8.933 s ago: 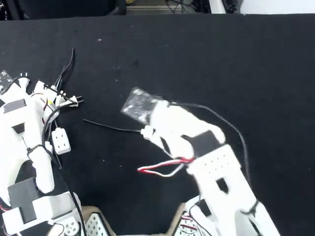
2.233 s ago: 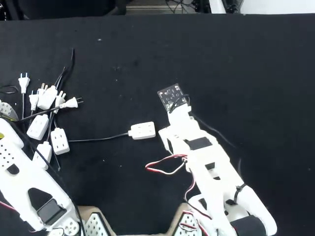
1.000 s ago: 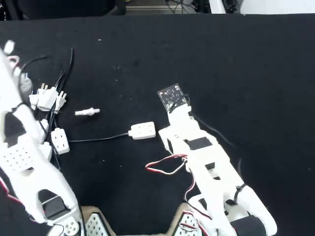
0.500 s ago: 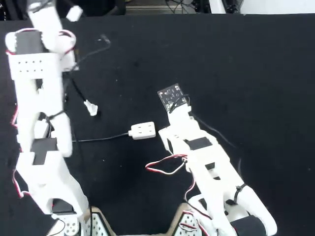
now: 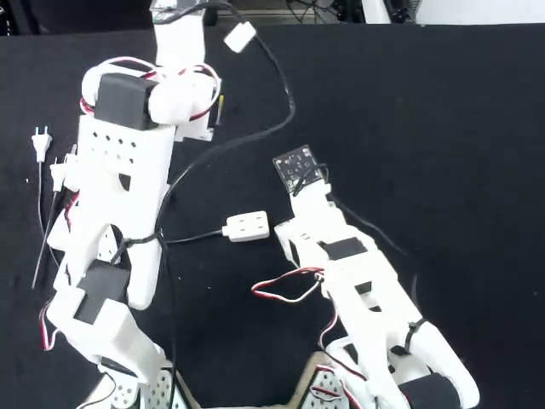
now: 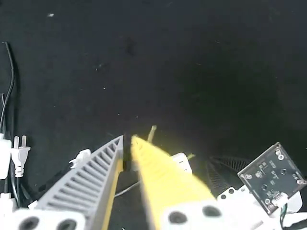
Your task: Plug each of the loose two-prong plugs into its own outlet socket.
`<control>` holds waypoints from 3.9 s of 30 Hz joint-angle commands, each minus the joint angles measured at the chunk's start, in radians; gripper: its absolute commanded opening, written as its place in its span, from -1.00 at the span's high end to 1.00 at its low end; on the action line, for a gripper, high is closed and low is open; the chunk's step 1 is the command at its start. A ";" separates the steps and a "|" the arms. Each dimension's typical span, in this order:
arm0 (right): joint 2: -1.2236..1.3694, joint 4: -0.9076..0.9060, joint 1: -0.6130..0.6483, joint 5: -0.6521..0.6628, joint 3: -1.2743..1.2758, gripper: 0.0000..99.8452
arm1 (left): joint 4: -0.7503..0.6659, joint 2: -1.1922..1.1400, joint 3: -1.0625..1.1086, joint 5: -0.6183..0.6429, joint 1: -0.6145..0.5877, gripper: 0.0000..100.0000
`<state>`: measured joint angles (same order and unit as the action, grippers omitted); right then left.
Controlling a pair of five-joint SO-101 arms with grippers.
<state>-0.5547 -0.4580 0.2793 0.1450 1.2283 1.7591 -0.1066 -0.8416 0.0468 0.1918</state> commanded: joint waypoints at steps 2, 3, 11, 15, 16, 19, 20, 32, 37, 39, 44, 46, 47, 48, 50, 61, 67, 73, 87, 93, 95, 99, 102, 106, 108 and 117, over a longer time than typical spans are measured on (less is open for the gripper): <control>-0.035 0.023 0.008 0.002 -0.007 0.98 | -0.002 0.049 -0.007 -0.005 -0.039 0.52; -0.035 0.023 0.008 0.002 -0.007 0.98 | -0.002 0.054 -0.012 -0.005 -0.062 0.48; -0.035 0.023 0.008 0.002 -0.007 0.98 | -0.009 0.023 0.070 -0.018 -0.383 0.51; -0.035 0.023 0.008 0.002 -0.007 0.98 | -0.008 -0.054 0.266 -0.293 -0.409 0.51; -0.035 0.023 0.008 0.002 -0.007 0.98 | -0.009 -0.077 0.309 -0.364 -0.409 0.51; -0.035 0.023 0.008 0.002 -0.007 0.98 | -0.043 -0.147 0.395 -0.456 -0.404 0.51; -0.035 0.021 0.008 0.002 -0.007 0.98 | -0.060 -0.172 0.400 -0.456 -0.404 0.52; -0.035 0.021 0.008 0.002 -0.007 0.98 | -0.164 -0.393 0.398 -0.626 -0.414 0.51; -0.035 0.021 0.008 0.002 -0.007 0.98 | -0.166 -0.434 0.406 -0.740 -0.432 0.51; -0.035 0.021 0.008 0.002 -0.007 0.98 | -0.173 -0.454 0.397 -0.755 -0.450 0.50; -0.035 0.023 0.008 0.002 -0.007 0.98 | -0.172 -0.489 0.398 -0.783 -0.475 0.39; -0.035 0.023 0.008 0.002 -0.007 0.98 | -0.176 -0.502 0.386 -0.783 -0.475 0.40; -0.035 0.023 0.008 0.002 -0.007 0.98 | -0.181 -0.505 0.375 -0.783 -0.475 0.40; -0.035 0.023 0.008 0.002 -0.007 0.98 | -0.183 -0.508 0.369 -0.781 -0.475 0.40; -0.035 0.023 0.008 0.002 -0.007 0.98 | -0.216 -0.523 0.361 -0.775 -0.475 0.40; -0.035 0.020 0.008 0.002 -0.007 0.98 | -0.293 -0.575 0.360 -0.773 -0.472 0.49; -0.035 0.020 0.008 0.002 -0.007 0.98 | -0.292 -0.574 0.358 -0.773 -0.475 0.72; -0.035 0.020 0.008 0.002 -0.007 0.98 | -0.290 -0.563 0.358 -0.773 -0.466 0.89; -0.053 0.020 -0.081 -0.006 -0.013 0.98 | -0.066 -0.232 0.366 -0.772 -0.390 0.89; -0.159 0.023 -0.279 -0.141 0.007 0.98 | -0.008 -0.141 0.367 -0.643 -0.277 0.89; -0.191 0.026 -0.293 -0.163 0.028 0.98 | -0.009 -0.118 0.360 -0.583 -0.226 0.89; -0.252 0.026 -0.293 -0.161 0.064 0.98 | -0.046 -0.098 0.369 -0.474 -0.102 0.89; -0.292 0.026 -0.298 -0.166 0.082 0.98 | -0.083 -0.098 0.369 -0.374 -0.005 0.89; -0.334 0.051 -0.299 -0.167 0.114 0.98 | -0.161 -0.098 0.361 -0.264 0.128 0.89; -0.351 0.081 -0.299 -0.167 0.139 0.98 | -0.221 -0.098 0.363 -0.226 0.171 0.87; -0.389 0.095 -0.359 -0.209 0.154 0.98 | -0.302 -0.100 0.371 -0.061 0.217 0.56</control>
<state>-0.9168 -0.3890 -0.0368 -0.0253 1.3894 1.4691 -0.2647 -0.4319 -0.0775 0.3959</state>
